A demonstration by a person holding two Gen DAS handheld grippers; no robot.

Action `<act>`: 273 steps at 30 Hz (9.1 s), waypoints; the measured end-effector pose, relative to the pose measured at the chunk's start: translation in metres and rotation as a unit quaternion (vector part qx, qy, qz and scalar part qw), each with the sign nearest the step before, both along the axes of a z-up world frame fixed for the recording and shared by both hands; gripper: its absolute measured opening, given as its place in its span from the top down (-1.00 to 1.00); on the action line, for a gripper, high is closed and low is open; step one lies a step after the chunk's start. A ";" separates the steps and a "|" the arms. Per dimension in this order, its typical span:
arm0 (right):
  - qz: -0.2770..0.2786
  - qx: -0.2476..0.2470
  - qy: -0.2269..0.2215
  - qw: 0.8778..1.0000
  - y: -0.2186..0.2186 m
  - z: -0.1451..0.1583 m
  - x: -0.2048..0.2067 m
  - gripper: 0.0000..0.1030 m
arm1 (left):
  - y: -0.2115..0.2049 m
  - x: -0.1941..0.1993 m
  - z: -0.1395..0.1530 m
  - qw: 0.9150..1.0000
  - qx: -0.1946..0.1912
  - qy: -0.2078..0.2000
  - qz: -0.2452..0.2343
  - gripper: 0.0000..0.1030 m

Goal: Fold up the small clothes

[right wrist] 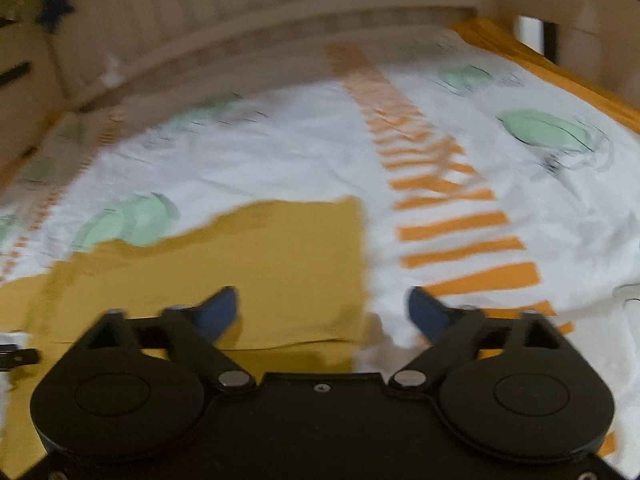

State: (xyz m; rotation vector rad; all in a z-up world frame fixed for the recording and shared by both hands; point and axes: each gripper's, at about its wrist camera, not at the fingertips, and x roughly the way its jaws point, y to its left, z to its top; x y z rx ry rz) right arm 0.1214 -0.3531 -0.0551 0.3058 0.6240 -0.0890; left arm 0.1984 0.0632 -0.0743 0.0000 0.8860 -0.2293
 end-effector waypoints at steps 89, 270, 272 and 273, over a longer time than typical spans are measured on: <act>0.094 0.165 -0.008 0.982 0.068 -0.022 -0.076 -0.99 | -0.242 0.032 0.077 0.987 -0.082 -0.049 -0.132 0.16; 0.018 0.001 0.092 0.996 -0.006 -0.031 0.099 0.05 | -0.028 0.063 -0.024 0.999 -0.010 0.016 0.030 -0.75; 0.025 -0.016 0.096 0.995 -0.004 -0.030 0.101 0.52 | -0.028 0.062 -0.025 0.999 -0.010 0.015 0.032 -0.76; 0.029 -0.020 0.093 0.995 -0.003 -0.029 0.100 0.67 | -0.031 0.065 -0.024 0.999 -0.009 0.015 0.033 -0.76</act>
